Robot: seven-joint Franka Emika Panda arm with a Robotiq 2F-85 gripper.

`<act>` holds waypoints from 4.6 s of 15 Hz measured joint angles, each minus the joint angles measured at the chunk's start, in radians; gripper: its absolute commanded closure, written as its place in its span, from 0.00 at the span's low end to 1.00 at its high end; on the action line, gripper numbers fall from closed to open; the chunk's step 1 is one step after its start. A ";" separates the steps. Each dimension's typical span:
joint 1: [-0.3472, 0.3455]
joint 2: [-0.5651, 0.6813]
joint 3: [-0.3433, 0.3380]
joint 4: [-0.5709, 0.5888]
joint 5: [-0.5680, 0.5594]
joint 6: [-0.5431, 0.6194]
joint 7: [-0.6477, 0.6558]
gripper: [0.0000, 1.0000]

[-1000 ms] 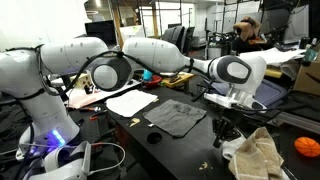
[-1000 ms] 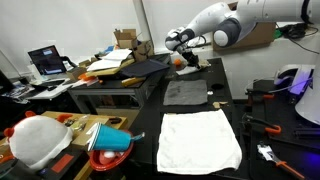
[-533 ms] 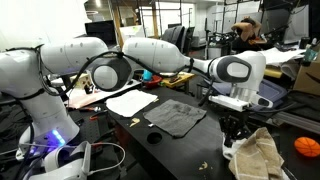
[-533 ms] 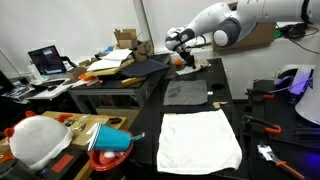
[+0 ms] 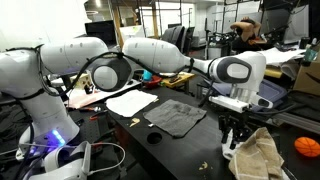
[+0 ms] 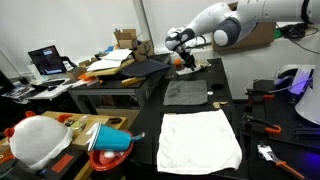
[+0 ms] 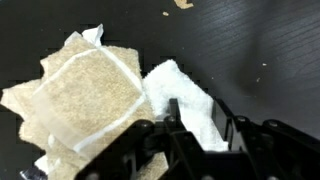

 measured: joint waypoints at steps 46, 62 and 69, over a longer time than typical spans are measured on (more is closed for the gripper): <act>-0.007 0.009 0.034 -0.015 -0.007 0.135 0.000 0.99; 0.080 0.002 0.039 -0.074 -0.008 0.437 0.268 0.99; 0.102 0.002 0.045 -0.111 -0.007 0.607 0.294 0.99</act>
